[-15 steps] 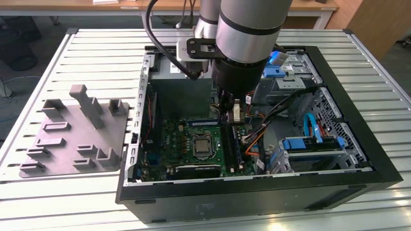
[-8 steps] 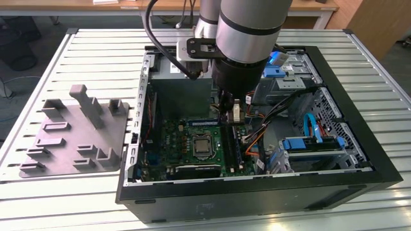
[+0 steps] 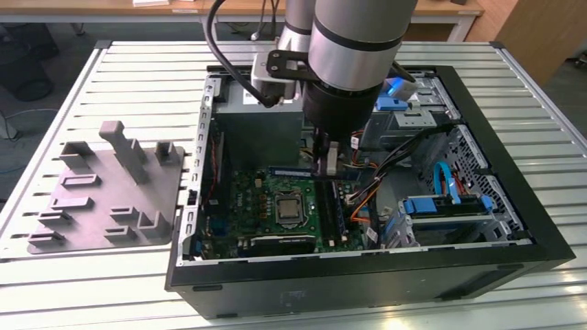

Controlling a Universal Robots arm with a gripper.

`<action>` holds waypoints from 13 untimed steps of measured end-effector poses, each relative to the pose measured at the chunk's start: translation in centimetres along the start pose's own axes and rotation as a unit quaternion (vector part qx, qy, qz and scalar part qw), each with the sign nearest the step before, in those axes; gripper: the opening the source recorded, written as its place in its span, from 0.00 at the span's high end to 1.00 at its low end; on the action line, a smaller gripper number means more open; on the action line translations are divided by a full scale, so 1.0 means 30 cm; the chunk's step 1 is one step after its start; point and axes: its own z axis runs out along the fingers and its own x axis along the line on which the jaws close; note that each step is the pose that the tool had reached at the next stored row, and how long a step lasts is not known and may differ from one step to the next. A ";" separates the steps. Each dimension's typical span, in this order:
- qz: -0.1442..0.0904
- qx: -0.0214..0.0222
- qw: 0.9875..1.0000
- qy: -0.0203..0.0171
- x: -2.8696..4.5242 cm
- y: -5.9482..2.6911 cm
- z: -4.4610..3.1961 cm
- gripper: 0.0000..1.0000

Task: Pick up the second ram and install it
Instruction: 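Insert the second ram into the second slot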

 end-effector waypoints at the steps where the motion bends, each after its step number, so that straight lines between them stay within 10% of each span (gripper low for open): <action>1: 0.007 0.000 1.000 0.000 0.000 0.000 0.000 0.86; 13: 0.073 0.002 0.997 -0.004 0.000 0.000 0.001 0.86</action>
